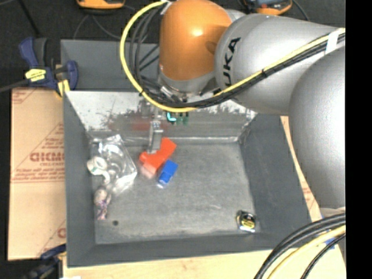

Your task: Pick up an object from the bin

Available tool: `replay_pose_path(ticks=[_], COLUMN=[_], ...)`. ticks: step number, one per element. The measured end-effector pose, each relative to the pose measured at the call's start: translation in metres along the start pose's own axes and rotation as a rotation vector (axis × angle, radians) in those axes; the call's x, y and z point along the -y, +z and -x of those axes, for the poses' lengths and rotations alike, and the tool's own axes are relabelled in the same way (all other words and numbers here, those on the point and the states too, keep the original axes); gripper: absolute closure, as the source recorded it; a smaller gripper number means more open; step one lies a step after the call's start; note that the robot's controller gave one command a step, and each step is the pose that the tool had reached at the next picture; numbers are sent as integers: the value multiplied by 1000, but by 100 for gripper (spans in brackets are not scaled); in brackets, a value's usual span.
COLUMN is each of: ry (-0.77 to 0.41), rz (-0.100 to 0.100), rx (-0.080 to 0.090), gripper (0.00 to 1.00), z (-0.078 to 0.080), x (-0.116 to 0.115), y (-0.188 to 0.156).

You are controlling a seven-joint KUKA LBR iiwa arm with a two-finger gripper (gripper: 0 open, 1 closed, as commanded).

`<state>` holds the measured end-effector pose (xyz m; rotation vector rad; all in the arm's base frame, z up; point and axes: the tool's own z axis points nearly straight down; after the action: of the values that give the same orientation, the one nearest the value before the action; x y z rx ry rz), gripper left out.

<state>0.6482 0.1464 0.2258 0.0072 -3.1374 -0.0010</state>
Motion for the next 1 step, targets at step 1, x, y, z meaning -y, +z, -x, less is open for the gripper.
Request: replay_pose_path(ticks=[1], ry=[-480], rz=[0], rx=[16], gripper=[0], z=[-4], x=[70], y=[151])
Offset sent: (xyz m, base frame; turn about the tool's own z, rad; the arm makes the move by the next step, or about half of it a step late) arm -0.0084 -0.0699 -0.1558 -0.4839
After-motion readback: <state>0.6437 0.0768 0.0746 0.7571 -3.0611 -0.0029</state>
